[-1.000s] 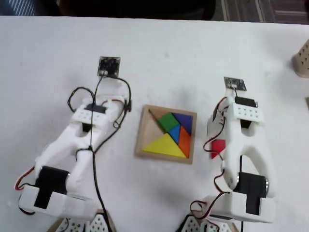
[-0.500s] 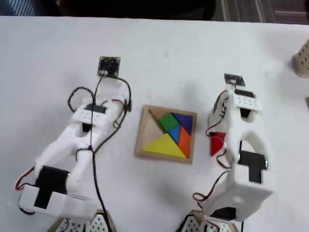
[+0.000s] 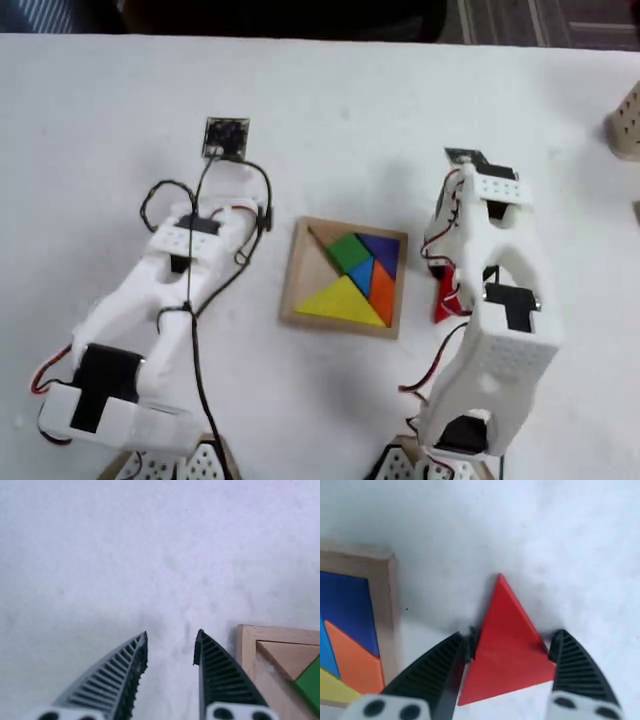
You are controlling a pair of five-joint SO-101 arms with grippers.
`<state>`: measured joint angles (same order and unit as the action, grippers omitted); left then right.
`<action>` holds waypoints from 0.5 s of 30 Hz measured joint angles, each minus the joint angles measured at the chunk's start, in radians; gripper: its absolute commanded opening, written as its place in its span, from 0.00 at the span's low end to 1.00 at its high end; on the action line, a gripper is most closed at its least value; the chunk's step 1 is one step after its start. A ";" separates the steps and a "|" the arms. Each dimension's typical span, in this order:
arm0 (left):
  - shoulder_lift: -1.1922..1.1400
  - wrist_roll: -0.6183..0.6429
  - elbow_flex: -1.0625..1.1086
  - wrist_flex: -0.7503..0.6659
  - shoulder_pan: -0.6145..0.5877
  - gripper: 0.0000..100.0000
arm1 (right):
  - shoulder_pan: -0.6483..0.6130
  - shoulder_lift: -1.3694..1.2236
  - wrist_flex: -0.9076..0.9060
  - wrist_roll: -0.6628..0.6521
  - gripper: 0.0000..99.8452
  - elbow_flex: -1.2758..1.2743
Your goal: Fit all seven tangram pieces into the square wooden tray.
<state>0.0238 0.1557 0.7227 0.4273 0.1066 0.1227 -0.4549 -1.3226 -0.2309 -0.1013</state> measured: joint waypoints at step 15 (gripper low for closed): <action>0.000 0.000 0.000 0.000 0.000 0.17 | 0.000 0.083 -0.083 -0.021 0.30 0.025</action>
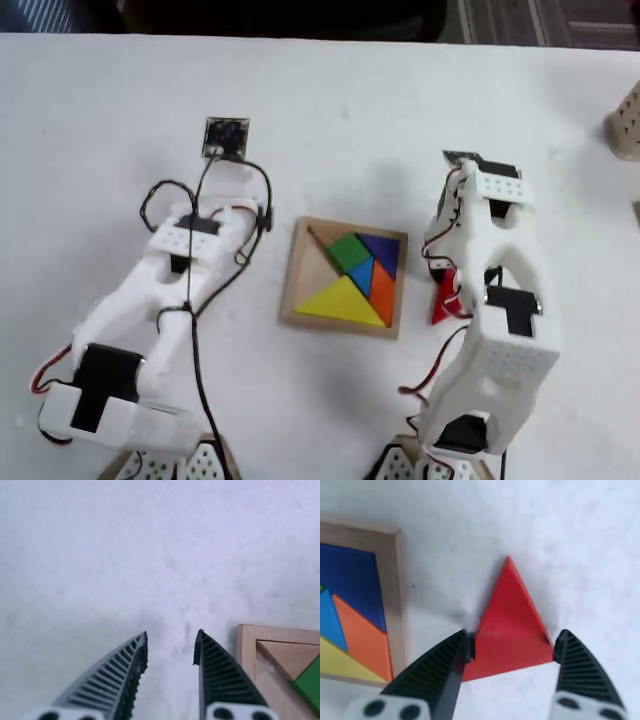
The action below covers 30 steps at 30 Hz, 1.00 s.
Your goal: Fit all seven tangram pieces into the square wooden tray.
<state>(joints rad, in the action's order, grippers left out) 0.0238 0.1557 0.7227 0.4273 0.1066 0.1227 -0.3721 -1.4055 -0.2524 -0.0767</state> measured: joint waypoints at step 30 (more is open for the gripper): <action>0.000 0.000 0.000 0.000 0.000 0.17 | 0.029 -0.051 0.083 0.011 0.18 -0.086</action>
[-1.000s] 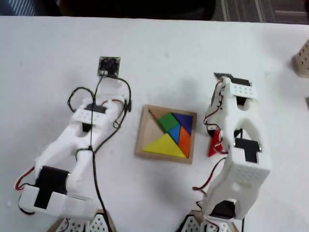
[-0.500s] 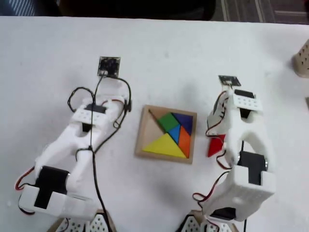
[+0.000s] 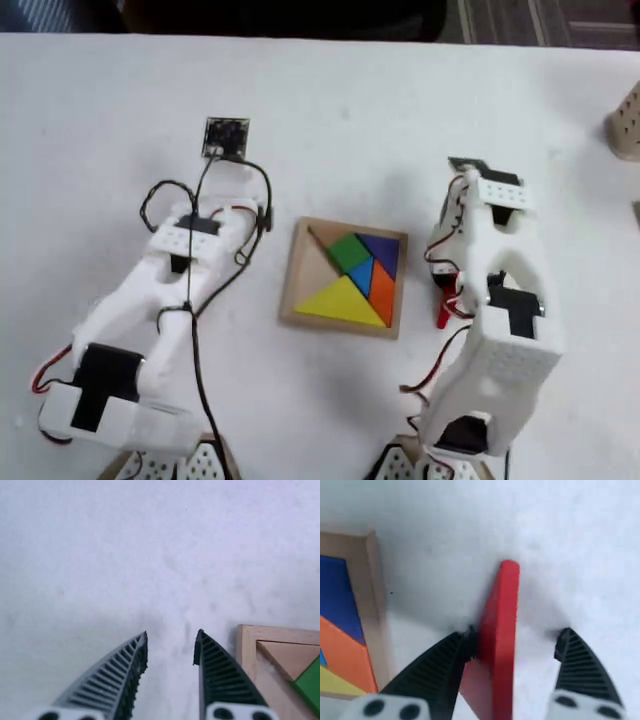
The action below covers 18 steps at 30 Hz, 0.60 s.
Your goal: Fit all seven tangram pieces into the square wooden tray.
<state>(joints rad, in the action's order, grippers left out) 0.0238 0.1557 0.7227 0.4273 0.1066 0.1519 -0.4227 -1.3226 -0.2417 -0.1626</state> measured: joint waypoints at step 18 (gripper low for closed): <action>0.000 0.000 0.000 0.000 0.000 0.17 | 0.006 0.060 -0.049 0.011 0.02 0.002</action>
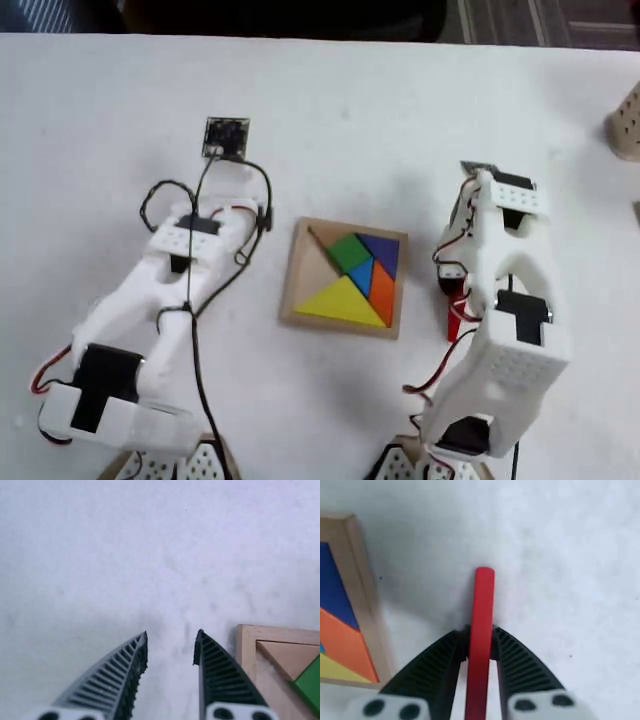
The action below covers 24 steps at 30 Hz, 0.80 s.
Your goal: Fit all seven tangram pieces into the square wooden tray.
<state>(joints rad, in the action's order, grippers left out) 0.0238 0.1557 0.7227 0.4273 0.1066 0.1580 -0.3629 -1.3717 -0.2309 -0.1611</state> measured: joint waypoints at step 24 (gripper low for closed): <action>0.000 0.000 -0.003 0.000 -0.146 0.17 | -0.574 0.224 -0.051 0.394 0.02 0.026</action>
<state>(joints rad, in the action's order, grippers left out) 0.0238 0.1557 0.7196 0.4273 -0.0391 -0.4158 -0.1389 -1.4223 0.1634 -0.1350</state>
